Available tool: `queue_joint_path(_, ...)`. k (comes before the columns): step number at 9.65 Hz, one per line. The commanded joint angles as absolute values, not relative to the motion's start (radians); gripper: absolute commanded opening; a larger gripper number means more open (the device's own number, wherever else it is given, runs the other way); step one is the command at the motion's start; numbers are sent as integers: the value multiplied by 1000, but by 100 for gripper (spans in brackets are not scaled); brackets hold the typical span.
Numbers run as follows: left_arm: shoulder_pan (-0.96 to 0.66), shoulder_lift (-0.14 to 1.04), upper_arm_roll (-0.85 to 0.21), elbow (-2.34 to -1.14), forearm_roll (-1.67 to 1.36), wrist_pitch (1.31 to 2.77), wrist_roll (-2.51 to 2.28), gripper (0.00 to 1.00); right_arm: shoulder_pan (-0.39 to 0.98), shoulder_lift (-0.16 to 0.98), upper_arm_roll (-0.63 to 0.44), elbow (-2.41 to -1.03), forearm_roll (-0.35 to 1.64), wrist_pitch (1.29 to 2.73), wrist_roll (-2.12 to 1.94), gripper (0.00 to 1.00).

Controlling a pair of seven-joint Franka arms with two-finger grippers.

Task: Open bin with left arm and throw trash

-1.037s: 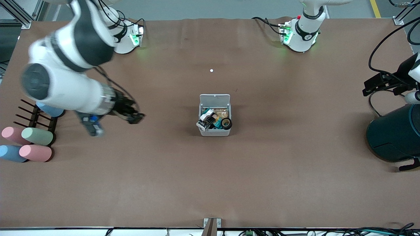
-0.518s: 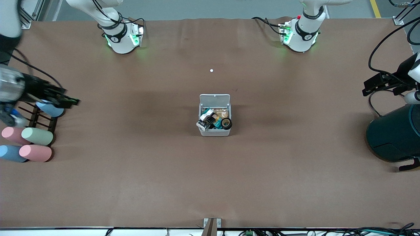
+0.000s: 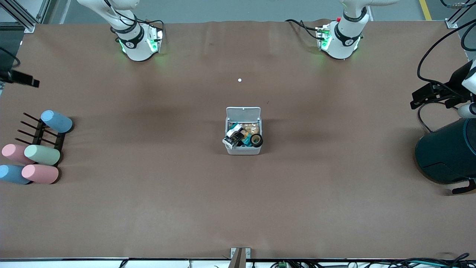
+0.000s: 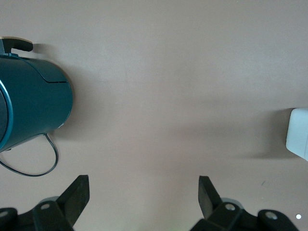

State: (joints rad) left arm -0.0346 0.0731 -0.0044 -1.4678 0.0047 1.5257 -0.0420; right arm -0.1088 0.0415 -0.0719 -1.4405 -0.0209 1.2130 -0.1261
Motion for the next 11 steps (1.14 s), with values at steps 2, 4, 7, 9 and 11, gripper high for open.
queue_joint_path(2,-29,72,-3,-1460,-6,1525,-41,100,-82,14,-41,-1430,-60,1241,-186,100)
queue_joint_path(4,-31,72,-5,-1460,-9,1525,-46,100,-34,44,-41,-1381,-60,1246,-179,100)
queue_joint_path(7,-38,74,-5,-1460,-5,1525,-44,100,-37,15,-44,-1448,-49,1301,-166,100)
queue_joint_path(9,-40,74,-5,-1460,-5,1525,-46,100,-34,18,-43,-1448,-43,1330,-106,100)
queue_joint_path(11,-40,74,-5,-1460,-5,1525,-46,100,-40,17,-44,-1445,11,1331,-92,100)
